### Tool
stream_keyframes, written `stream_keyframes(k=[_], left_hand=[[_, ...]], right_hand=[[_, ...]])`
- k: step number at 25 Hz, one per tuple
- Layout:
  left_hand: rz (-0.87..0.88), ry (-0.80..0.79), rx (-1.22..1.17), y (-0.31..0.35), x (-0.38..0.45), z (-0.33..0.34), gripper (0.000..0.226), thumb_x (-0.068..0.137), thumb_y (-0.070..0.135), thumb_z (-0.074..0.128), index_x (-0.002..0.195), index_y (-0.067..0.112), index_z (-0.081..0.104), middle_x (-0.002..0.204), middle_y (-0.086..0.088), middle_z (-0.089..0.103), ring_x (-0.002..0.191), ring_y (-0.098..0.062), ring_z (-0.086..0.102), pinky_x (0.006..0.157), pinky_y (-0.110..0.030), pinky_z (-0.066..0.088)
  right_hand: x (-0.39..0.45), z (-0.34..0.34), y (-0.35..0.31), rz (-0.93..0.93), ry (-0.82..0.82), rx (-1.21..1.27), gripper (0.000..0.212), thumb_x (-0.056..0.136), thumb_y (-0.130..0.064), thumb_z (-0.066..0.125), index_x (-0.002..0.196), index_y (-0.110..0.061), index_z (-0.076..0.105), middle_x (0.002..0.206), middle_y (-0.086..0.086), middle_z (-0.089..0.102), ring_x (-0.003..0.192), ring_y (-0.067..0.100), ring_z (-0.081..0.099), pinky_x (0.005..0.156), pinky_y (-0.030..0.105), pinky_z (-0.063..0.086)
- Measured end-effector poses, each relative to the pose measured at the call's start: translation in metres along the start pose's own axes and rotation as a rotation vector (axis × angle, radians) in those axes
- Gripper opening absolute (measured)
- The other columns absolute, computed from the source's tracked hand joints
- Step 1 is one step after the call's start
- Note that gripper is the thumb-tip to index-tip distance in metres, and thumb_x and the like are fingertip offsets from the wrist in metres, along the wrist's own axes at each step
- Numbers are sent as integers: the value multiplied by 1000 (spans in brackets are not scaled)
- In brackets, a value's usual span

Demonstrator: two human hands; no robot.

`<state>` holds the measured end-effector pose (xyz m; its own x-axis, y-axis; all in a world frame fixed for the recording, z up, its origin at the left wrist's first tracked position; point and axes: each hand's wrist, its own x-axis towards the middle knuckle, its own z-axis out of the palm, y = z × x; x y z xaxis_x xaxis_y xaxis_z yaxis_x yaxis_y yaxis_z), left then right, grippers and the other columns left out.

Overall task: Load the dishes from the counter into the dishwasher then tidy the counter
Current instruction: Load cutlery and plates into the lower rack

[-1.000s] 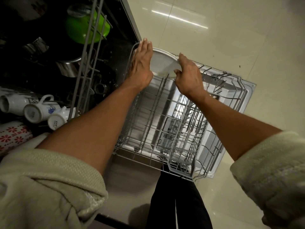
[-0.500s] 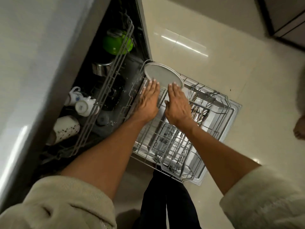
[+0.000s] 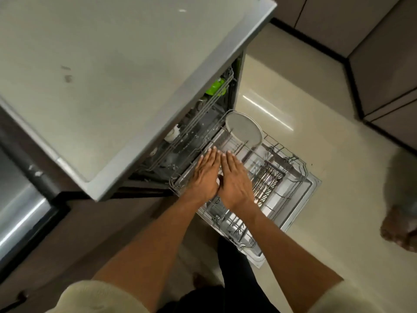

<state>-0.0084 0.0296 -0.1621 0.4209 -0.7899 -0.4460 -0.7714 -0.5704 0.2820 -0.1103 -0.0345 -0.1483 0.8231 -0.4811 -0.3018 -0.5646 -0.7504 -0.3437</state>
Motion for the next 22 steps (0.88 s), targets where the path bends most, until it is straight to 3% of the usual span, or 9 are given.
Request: stream_keyframes(k=[3, 10, 13, 16, 20, 22], left_hand=[[-46, 103, 23, -7, -76, -17, 72, 101, 20, 37, 156, 7, -7, 165, -9, -12, 152, -19, -14, 124, -37, -3], [-185, 445, -174, -41, -268, -31, 66, 100, 10, 37, 157, 11, 4, 166, -7, -1, 152, -16, -7, 124, -32, -4], [-276, 594, -211, -57, -339, -36, 64, 101, 12, 37, 157, 12, 6, 166, -6, 2, 153, -15, -5, 124, -31, -4], [-372, 703, -216, -83, -402, -34, 64, 98, 14, 34, 157, 12, 10, 166, -6, 6, 152, -14, -2, 124, -30, -3], [-535, 842, -251, -122, -479, -33, 72, 86, 25, 17, 156, 9, 15, 164, -8, 11, 152, -16, 3, 125, -39, 9], [-616, 869, -263, -138, -510, -36, 71, 87, 22, 21, 156, 7, 13, 164, -9, 7, 153, -18, 1, 125, -36, 4]], right_hand=[[-44, -11, -45, -87, -3, -40, 70, 106, -37, 30, 159, -10, -6, 161, 7, -18, 151, 19, -16, 119, 33, -17], [-143, -19, -165, -387, 46, -47, 71, 104, -28, 38, 160, -10, -2, 168, 9, -5, 155, 19, -8, 126, 37, -4], [-176, -19, -220, -545, 98, -69, 67, 105, -29, 38, 160, -11, 5, 168, 9, 1, 155, 19, -3, 125, 35, -5], [-203, -12, -275, -692, 148, -111, 69, 102, -31, 47, 160, -10, 14, 167, 10, 11, 155, 20, 6, 123, 34, -2], [-235, -5, -353, -899, 170, -143, 70, 97, -24, 53, 158, -7, 23, 165, 11, 22, 154, 22, 15, 124, 35, 6], [-245, -1, -387, -988, 162, -137, 69, 97, -21, 52, 157, -6, 22, 165, 11, 20, 154, 22, 14, 124, 36, 6]])
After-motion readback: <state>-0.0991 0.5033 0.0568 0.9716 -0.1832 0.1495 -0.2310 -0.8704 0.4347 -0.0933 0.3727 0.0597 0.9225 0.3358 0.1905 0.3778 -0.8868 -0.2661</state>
